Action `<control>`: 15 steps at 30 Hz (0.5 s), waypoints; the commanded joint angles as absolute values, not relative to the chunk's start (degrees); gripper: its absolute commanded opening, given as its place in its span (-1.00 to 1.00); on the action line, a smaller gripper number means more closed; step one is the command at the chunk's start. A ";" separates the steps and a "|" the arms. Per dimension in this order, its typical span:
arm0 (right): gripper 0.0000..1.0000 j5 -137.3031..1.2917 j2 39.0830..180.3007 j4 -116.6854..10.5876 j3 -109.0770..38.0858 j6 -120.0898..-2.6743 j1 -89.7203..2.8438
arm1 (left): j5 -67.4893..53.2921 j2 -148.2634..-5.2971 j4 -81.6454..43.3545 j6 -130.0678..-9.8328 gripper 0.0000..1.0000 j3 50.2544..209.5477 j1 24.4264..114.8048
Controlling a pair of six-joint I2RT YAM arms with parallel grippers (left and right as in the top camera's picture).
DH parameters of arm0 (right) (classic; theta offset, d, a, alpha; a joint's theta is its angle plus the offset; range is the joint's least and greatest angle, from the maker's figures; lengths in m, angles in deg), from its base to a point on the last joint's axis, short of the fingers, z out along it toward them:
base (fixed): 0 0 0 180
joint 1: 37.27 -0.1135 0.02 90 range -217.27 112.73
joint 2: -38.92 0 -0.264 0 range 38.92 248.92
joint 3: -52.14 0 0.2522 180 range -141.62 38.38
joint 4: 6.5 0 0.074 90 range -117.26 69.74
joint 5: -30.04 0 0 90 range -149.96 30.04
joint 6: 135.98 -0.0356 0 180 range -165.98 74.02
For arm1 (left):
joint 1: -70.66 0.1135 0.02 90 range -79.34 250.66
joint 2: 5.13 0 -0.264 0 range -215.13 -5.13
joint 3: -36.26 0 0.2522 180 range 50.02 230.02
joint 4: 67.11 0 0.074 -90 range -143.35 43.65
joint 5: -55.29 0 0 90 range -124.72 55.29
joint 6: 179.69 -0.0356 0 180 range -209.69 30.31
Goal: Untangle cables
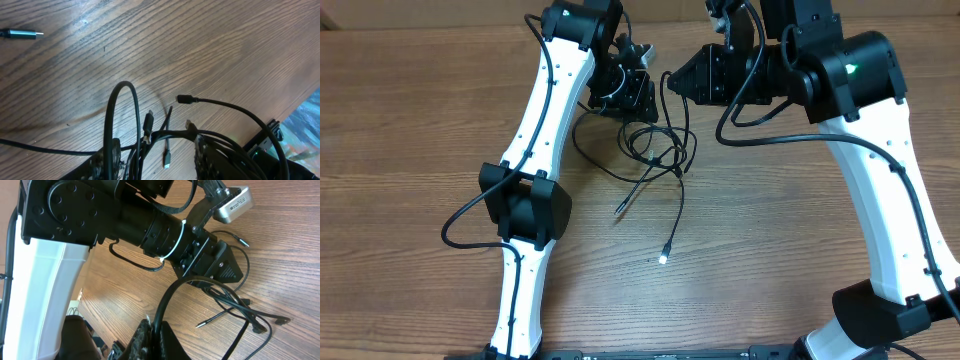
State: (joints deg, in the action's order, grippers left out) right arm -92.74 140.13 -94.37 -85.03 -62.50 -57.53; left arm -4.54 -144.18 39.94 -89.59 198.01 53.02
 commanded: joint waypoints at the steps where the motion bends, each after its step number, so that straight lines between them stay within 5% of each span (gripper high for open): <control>1: -0.92 -93.00 138.69 -93.56 -86.61 -62.67 -57.33 | -4.87 -144.53 39.81 -89.26 -0.03 197.37 52.62; 15: -0.92 -91.58 138.69 -93.60 -86.56 -63.96 -57.35 | -4.89 -144.53 39.57 -89.26 0.11 197.37 52.60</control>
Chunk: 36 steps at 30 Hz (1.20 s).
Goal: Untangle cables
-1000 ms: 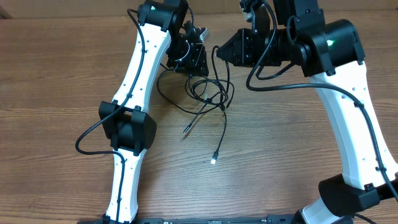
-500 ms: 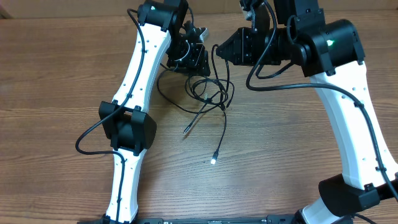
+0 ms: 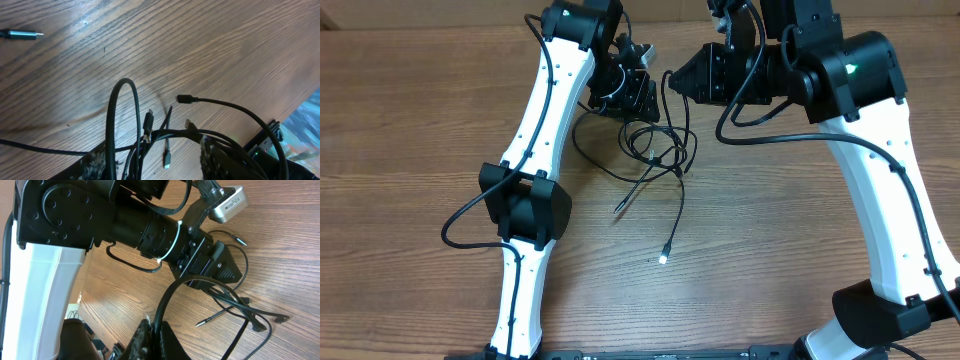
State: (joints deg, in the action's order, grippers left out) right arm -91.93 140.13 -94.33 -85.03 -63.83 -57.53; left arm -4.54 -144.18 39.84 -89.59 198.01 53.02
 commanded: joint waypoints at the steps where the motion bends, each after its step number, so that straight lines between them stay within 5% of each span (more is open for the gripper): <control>1: -0.92 -91.58 138.69 -93.58 -86.56 -63.96 -57.35 | -4.89 -144.53 39.57 -89.26 0.11 197.37 52.60; 24: -0.92 -91.56 138.69 -94.11 -86.56 -63.94 -57.33 | -5.31 -144.53 38.31 -89.28 0.25 197.37 51.24; 28: -0.92 -91.56 138.69 -94.37 -86.56 -63.94 -57.33 | -5.26 -144.53 39.05 -94.31 0.75 196.54 50.61; 36: -0.92 -87.69 138.69 -97.45 -86.56 -66.12 -57.33 | -5.22 -144.53 39.38 -98.18 0.57 193.35 50.44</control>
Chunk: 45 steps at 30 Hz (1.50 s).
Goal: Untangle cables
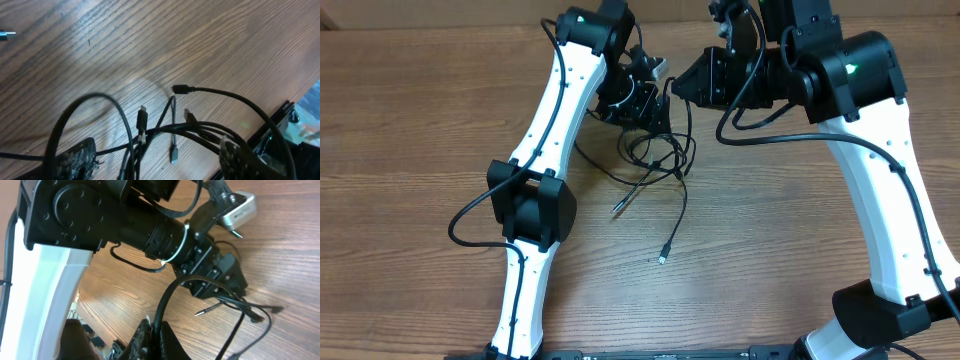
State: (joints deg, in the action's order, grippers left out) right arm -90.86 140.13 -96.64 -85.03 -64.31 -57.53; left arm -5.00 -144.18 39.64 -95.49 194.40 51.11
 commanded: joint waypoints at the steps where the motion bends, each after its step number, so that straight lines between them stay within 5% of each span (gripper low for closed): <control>1: -0.92 -87.08 138.69 -97.78 -86.56 -66.12 -57.33 | -5.04 -144.53 39.44 -98.62 0.57 193.22 50.44; 22: -0.92 -84.37 140.08 -99.02 -86.52 -71.70 -57.33 | -8.17 -144.53 38.11 -103.84 0.65 191.87 50.44; 30: -0.91 -81.79 140.08 -100.29 -86.52 -71.74 -57.33 | -8.13 -144.53 38.63 -107.58 0.21 191.84 50.50; 32: -0.91 -81.79 140.08 -100.21 -86.52 -71.72 -57.33 | -8.17 -144.53 39.09 -107.99 -0.29 191.87 50.50; 33: -0.90 -81.59 140.08 -100.14 -86.52 -71.74 -57.33 | -8.19 -144.53 39.29 -108.21 -0.86 191.87 50.55; 45: -0.88 -76.34 141.99 -100.21 -85.73 -72.81 -57.33 | -8.15 -135.70 38.31 -93.94 -0.92 196.02 56.67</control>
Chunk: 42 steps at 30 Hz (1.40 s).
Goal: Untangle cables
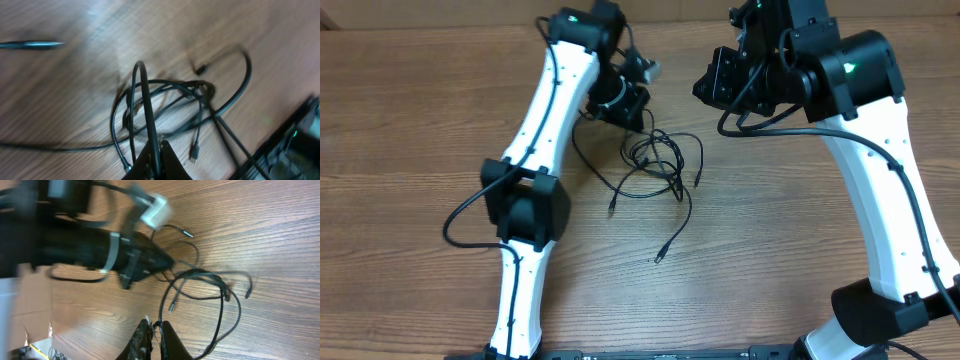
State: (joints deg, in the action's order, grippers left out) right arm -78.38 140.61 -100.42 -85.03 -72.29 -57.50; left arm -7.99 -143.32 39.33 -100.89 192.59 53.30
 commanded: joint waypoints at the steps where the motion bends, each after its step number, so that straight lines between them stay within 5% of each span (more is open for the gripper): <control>1: -0.87 -75.64 142.62 -100.29 -85.36 -72.84 -57.33 | -8.15 -132.92 37.30 -91.53 -0.91 196.11 57.93; 4: -0.60 -75.03 144.08 -100.07 -85.32 -73.27 -57.33 | -8.10 -125.97 35.44 -87.88 -0.92 196.11 60.38; 6: -0.02 -75.08 144.50 -98.94 -85.32 -72.40 -57.35 | -8.08 -122.47 35.05 -87.47 -0.92 196.11 61.01; 8: 0.25 -76.26 144.76 -97.45 -85.32 -70.30 -57.81 | -8.08 -119.13 34.96 -87.51 -0.92 196.11 61.01; 20: 0.23 -83.88 145.68 -93.82 -85.32 -69.53 -61.00 | -8.32 -105.21 27.55 -79.38 -0.92 196.11 61.36; 42: 0.06 -85.98 151.32 -95.59 -85.32 -64.86 -67.71 | -12.43 -104.81 29.26 -69.94 -0.92 196.06 61.76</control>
